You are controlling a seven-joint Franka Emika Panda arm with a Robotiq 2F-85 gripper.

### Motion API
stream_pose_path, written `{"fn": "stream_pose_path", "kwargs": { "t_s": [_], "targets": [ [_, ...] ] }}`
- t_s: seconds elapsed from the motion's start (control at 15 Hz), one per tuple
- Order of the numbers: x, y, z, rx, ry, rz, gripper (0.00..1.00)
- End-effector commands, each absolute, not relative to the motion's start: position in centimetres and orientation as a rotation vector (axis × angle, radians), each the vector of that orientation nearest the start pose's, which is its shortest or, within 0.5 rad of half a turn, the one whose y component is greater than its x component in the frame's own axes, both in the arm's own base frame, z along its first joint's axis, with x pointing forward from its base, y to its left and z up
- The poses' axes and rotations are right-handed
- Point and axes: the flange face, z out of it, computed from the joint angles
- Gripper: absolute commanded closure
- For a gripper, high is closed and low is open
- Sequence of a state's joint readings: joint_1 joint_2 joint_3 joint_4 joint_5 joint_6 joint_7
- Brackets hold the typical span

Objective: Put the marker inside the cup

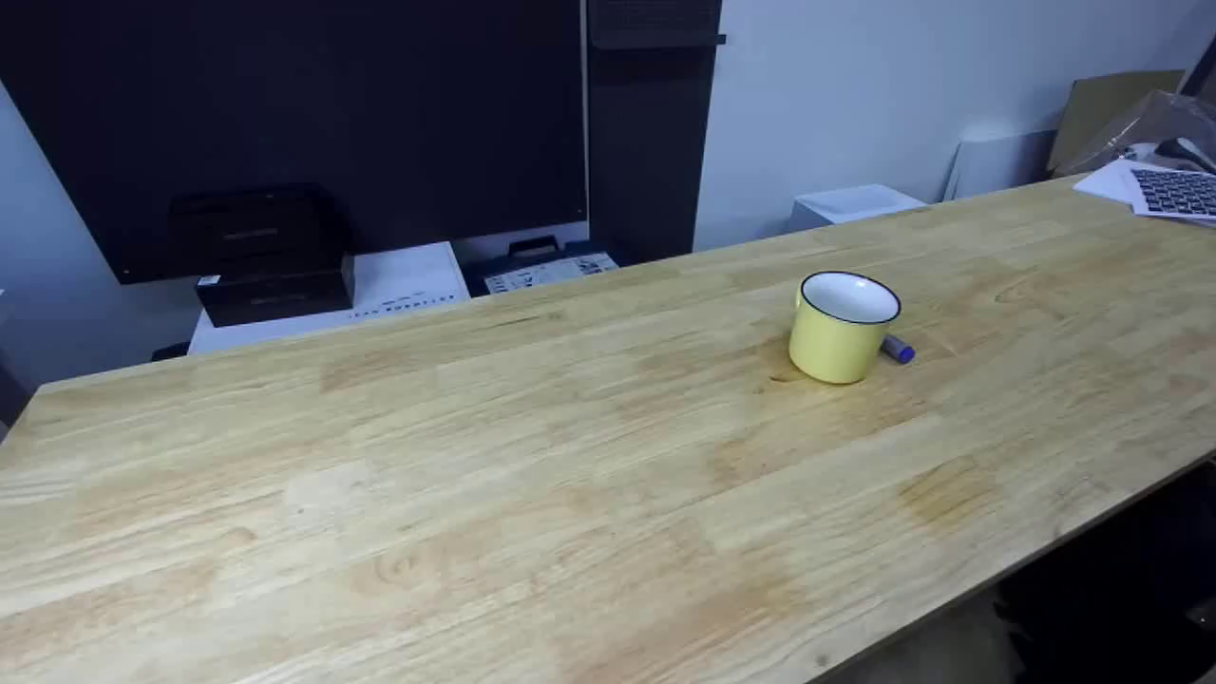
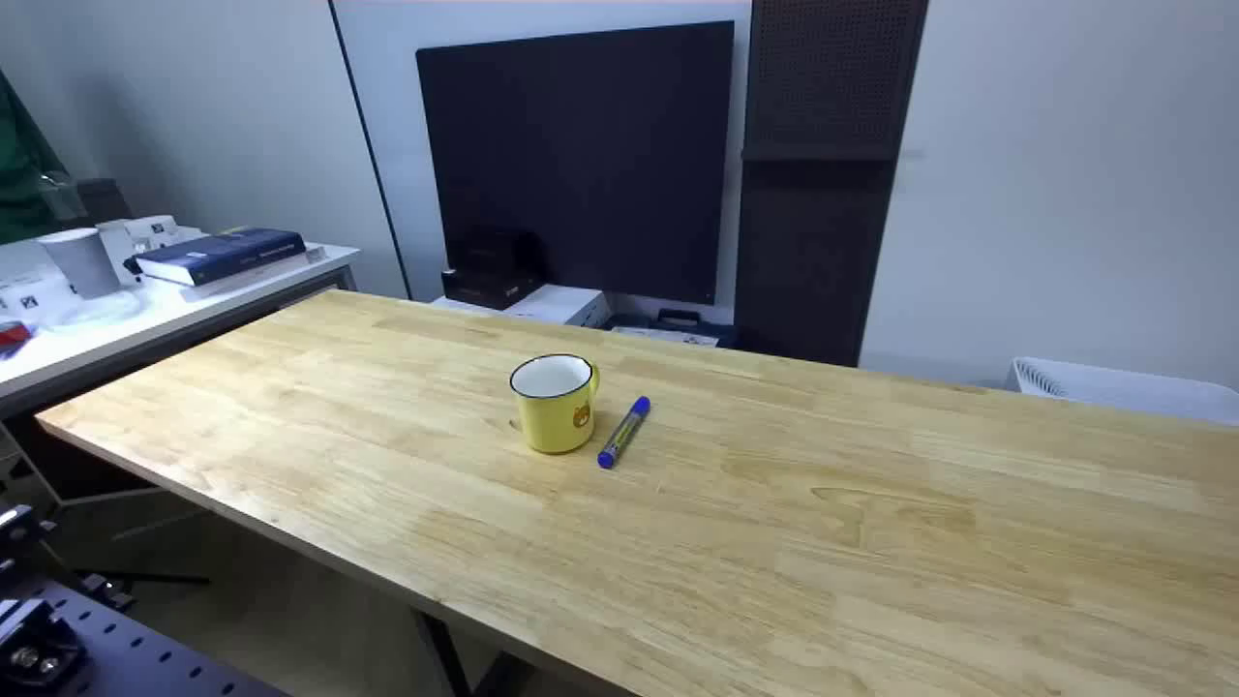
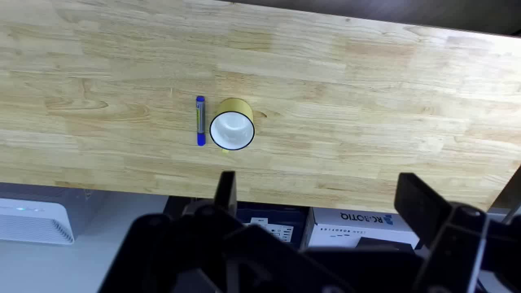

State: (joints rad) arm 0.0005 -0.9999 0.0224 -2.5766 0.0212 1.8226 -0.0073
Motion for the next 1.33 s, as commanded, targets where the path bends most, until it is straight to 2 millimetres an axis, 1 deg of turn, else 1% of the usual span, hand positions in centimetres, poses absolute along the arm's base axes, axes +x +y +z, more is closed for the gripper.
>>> {"fn": "stream_pose_path", "kwargs": {
  "t_s": [0.0, 0.93, 1.13, 1.27],
  "targets": [
    [27.5, 1.0, 57.1, -3.115, -0.03, -0.384, 0.0],
    [27.5, 1.0, 57.1, -3.115, -0.03, -0.384, 0.0],
    [29.6, 0.1, 56.4, -3.115, -0.018, -0.41, 0.0],
    [32.3, -1.2, 55.1, -3.123, 0.01, -0.433, 0.0]
  ]
}}
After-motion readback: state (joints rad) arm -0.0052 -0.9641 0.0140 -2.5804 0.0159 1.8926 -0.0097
